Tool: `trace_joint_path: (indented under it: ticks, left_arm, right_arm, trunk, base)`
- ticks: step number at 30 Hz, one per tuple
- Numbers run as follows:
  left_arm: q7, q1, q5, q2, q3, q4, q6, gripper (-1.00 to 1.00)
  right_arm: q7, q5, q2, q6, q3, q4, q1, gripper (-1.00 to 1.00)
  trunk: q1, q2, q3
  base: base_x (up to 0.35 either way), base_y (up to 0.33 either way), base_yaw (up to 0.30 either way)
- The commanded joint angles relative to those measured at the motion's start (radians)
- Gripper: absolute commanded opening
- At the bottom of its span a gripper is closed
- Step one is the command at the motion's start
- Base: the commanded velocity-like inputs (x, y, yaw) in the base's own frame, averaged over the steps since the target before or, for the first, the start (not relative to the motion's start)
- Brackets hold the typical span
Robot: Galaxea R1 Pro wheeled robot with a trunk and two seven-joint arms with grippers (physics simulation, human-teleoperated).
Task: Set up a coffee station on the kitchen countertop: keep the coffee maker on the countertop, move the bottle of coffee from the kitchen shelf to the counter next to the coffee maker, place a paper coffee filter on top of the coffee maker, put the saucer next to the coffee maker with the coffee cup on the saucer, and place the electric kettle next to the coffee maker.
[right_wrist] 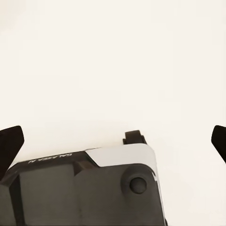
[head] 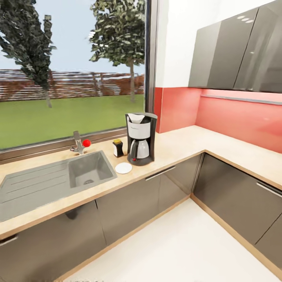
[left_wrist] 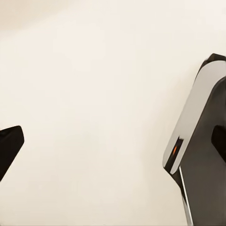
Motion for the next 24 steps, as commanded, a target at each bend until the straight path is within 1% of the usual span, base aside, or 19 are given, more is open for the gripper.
trace_joint_path:
  ticks: [1,6,9,14,19,21,24]
  left_arm:
    - [0.002,-0.001,0.008,0.000,-0.009,0.001,-0.003,1.00]
    - [0.002,-0.001,0.007,0.000,-0.010,0.001,-0.003,1.00]
    - [0.001,-0.001,0.007,0.000,-0.012,0.001,-0.003,1.00]
    - [0.001,-0.001,0.007,0.000,-0.014,0.001,-0.003,1.00]
    - [0.001,-0.001,0.007,0.000,-0.015,0.001,-0.003,1.00]
    - [0.001,-0.001,0.007,0.000,-0.015,0.001,-0.003,1.00]
    - [0.001,-0.001,0.007,0.000,-0.014,0.001,-0.003,1.00]
  right_arm:
    - [-0.005,-0.007,0.000,0.006,0.008,-0.002,0.000,1.00]
    - [-0.004,-0.007,-0.004,0.004,0.008,-0.002,0.003,1.00]
    - [-0.003,-0.007,-0.015,0.004,0.008,-0.002,0.003,1.00]
    - [-0.003,-0.007,-0.042,0.004,0.008,-0.002,0.003,1.00]
    - [-0.003,-0.007,-0.048,0.004,0.008,-0.002,0.003,1.00]
    - [-0.003,-0.007,-0.048,0.004,0.008,-0.002,0.003,1.00]
    - [-0.003,-0.007,-0.048,0.003,0.008,-0.002,0.003,1.00]
  trunk:
    - [0.001,-0.002,-0.003]
    - [0.001,-0.002,-0.008]
    - [0.001,-0.002,-0.011]
    - [0.001,-0.002,-0.016]
    - [0.001,-0.002,-0.021]
    - [0.001,-0.002,-0.023]
    - [0.001,-0.002,-0.026]
  base:
    - [0.000,0.000,0.238]
    - [0.000,0.000,0.237]
    - [0.000,0.000,0.236]
    - [0.000,0.000,0.236]
    - [0.000,0.008,0.233]
    - [0.000,0.144,0.230]
    - [0.000,0.288,0.228]
